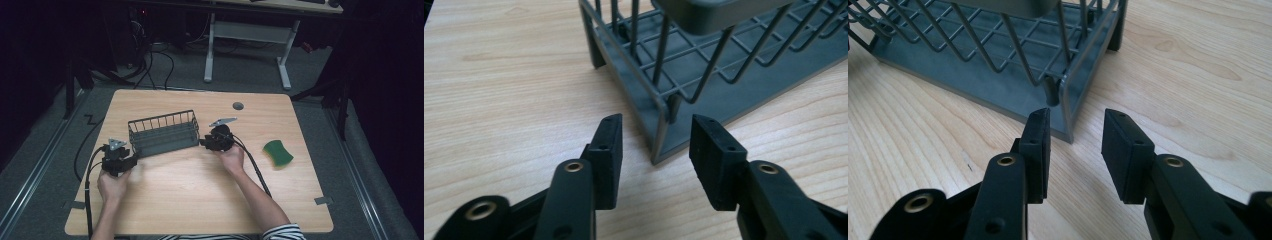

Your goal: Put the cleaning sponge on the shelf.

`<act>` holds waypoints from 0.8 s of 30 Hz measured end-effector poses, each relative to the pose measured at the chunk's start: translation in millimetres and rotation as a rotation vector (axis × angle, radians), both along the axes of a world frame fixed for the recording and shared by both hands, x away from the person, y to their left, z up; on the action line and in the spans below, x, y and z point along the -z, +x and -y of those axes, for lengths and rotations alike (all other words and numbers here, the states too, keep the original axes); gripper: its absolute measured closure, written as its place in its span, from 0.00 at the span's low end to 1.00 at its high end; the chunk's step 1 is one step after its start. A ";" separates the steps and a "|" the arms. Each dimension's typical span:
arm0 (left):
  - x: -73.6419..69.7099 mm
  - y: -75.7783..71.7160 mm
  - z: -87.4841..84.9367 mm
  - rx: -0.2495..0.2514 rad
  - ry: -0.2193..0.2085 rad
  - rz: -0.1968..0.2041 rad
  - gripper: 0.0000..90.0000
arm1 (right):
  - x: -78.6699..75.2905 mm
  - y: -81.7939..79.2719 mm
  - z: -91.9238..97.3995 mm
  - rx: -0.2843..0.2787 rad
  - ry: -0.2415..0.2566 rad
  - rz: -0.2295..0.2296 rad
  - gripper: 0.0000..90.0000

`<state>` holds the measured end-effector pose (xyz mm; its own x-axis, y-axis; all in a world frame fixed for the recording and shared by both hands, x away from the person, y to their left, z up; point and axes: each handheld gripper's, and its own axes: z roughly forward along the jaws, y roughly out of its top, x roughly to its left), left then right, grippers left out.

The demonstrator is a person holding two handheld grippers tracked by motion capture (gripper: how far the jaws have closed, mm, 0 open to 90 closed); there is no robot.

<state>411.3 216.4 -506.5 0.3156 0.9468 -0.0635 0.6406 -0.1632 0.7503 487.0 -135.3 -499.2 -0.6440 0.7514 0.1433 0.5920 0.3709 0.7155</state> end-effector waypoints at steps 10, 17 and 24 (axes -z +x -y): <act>3.2 2.8 1.8 0.008 -0.014 -0.011 0.79 | -1.0 9.3 -20.5 -0.012 -0.023 0.008 0.87; 3.5 3.1 1.1 0.010 -0.012 -0.011 0.91 | 1.4 9.0 -19.6 -0.011 -0.042 0.015 0.95; 3.0 2.0 1.3 0.016 -0.001 -0.013 0.95 | 0.2 7.3 -19.7 -0.024 -0.071 0.029 0.96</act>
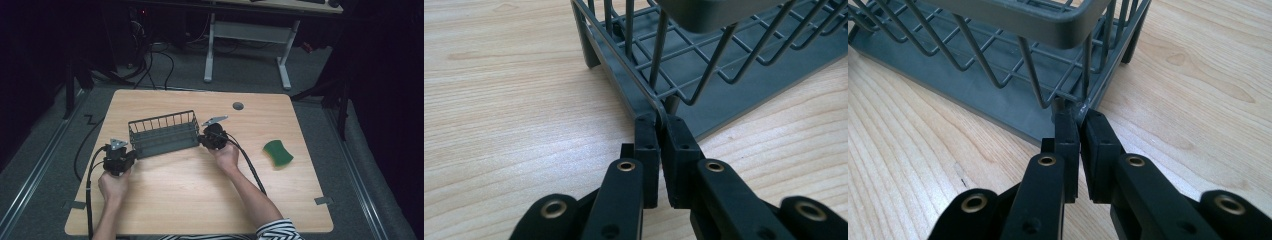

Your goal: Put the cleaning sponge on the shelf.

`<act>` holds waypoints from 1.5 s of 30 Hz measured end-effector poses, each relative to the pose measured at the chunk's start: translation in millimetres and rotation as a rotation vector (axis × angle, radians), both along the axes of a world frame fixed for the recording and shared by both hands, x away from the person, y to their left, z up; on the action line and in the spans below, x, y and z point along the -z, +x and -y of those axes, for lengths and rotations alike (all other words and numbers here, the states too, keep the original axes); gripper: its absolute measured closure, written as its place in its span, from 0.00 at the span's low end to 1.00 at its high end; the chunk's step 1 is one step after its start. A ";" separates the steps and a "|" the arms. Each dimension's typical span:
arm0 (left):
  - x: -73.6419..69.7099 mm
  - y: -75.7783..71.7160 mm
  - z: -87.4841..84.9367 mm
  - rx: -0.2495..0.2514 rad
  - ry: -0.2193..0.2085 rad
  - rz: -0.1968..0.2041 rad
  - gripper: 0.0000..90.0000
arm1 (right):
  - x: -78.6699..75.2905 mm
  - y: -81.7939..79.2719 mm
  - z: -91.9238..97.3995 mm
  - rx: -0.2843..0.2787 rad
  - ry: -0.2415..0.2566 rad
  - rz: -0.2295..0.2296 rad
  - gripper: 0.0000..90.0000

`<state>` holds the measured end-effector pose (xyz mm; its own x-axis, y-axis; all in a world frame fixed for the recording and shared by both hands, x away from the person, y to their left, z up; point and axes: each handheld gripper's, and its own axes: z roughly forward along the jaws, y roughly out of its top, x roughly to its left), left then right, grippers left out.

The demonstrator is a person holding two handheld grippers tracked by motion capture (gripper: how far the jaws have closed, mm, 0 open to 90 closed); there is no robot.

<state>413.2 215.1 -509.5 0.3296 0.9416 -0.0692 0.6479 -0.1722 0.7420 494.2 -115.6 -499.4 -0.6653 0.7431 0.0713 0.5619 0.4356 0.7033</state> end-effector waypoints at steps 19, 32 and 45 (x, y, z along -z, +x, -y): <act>-3.2 -14.7 17.8 0.104 0.013 0.001 0.96 | -3.5 -16.9 25.0 -0.008 -0.005 -0.002 0.96; -2.5 -28.3 45.4 0.178 0.014 0.012 0.96 | -4.5 -44.4 58.8 0.001 -0.010 0.000 0.96; -1.1 -48.6 66.8 0.243 0.002 0.023 0.96 | -4.2 -80.5 92.3 0.007 -0.003 0.005 0.96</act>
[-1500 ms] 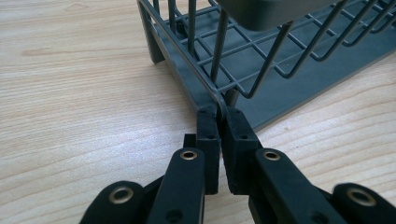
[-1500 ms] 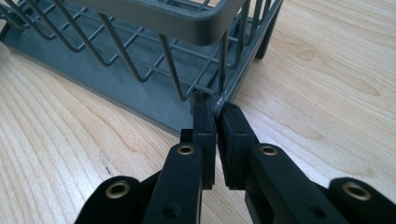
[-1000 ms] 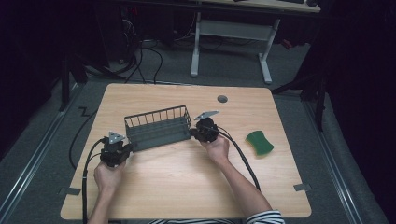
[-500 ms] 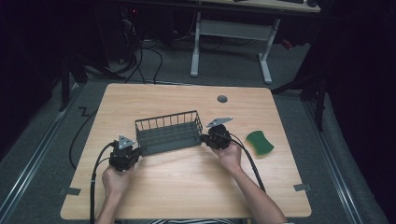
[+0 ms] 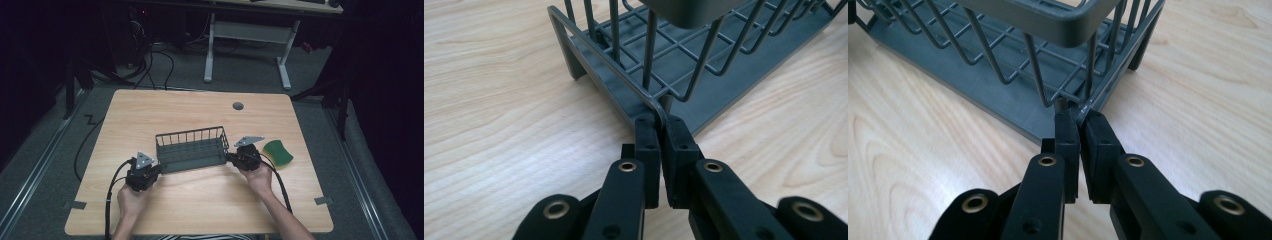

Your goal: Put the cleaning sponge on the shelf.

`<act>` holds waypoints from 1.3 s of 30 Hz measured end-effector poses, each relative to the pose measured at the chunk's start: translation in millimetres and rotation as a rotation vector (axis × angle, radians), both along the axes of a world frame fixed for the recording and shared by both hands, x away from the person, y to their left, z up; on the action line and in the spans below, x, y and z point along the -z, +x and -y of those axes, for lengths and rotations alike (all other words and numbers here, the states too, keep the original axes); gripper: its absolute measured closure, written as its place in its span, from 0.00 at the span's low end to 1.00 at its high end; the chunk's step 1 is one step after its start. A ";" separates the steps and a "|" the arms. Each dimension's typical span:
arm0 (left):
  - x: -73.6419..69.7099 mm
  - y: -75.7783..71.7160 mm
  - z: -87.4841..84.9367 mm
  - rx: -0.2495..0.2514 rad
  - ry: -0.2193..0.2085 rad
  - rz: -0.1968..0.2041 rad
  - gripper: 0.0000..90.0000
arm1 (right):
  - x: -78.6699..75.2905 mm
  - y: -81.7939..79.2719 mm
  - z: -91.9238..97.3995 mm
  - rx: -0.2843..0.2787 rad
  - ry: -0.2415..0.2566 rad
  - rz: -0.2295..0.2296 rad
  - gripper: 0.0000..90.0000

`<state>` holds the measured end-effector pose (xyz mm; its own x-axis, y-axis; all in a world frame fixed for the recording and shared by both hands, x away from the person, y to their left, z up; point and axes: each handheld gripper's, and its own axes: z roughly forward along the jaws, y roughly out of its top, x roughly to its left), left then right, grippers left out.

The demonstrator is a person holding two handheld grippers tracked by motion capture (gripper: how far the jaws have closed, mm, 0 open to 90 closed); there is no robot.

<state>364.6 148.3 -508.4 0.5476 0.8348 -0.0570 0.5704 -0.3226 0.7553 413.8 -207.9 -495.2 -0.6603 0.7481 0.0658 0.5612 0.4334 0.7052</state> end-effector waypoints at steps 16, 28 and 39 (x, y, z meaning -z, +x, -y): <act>2.8 -17.7 23.1 0.057 -0.012 0.012 0.96 | 2.7 -31.1 29.1 0.018 0.014 0.007 0.95; 7.5 -21.0 18.2 0.063 -0.052 -0.033 0.62 | 6.6 -39.2 45.0 0.081 0.081 -0.023 0.53; 23.9 -22.4 -4.8 0.002 -0.032 -0.046 0.40 | -4.2 -54.9 83.3 0.235 0.043 0.110 0.41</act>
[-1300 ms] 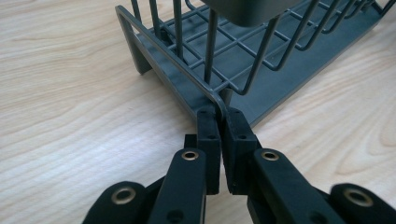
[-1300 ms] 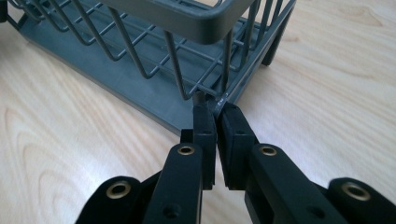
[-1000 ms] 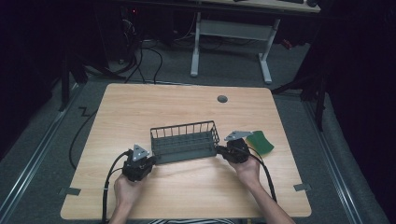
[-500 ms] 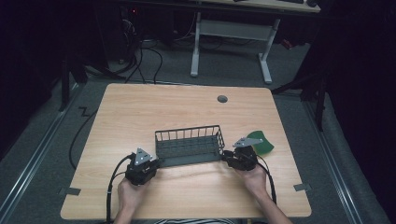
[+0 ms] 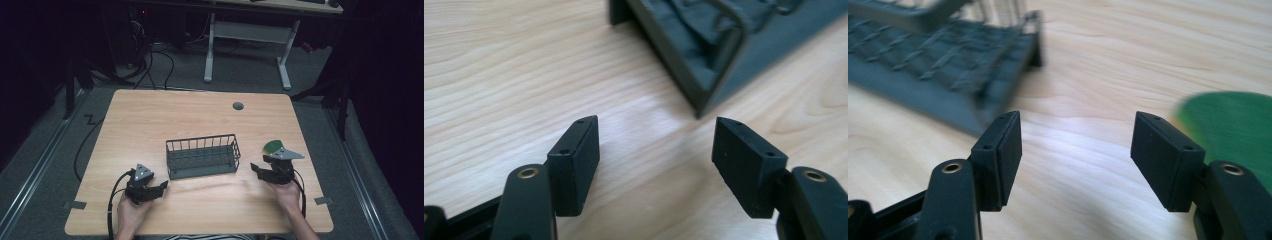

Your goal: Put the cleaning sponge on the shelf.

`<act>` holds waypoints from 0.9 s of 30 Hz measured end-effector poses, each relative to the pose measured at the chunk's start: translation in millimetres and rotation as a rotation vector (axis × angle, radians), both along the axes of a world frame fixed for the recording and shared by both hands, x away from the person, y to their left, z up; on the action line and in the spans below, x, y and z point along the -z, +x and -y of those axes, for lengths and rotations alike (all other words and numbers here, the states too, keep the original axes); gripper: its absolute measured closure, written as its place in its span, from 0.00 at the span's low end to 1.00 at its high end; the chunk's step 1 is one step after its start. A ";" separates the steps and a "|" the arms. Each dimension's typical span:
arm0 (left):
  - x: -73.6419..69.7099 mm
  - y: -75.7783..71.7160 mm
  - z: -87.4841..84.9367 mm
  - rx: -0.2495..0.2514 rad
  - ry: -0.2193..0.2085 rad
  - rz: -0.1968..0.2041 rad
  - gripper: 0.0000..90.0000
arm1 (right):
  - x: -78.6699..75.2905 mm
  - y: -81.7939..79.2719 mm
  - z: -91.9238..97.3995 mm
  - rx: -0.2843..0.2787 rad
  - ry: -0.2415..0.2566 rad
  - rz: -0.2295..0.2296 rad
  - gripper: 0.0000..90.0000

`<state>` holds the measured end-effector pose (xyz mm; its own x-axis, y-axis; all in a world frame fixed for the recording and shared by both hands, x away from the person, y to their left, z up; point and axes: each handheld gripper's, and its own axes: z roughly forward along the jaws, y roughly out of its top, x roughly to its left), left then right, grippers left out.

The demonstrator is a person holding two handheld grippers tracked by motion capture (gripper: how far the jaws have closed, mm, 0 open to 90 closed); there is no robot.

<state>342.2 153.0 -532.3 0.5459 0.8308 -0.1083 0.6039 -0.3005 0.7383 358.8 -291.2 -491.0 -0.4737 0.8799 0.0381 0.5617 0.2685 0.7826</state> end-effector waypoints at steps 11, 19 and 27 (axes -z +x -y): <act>2.3 22.0 -26.3 -0.158 0.087 0.038 0.38 | -0.6 16.0 50.5 0.162 -0.023 0.000 0.33; 4.3 28.3 -36.6 -0.183 0.080 0.049 0.36 | -0.7 29.1 70.6 0.238 -0.034 -0.031 0.29; 4.2 27.9 -36.7 -0.193 0.084 0.044 0.34 | 9.2 51.0 71.6 0.222 -0.054 -0.084 0.25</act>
<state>370.2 189.7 -536.5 0.3788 0.9254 -0.0136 0.6238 -0.2444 0.7424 409.8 -362.7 -500.1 -0.2659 0.9638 0.0196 0.6742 0.1713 0.7184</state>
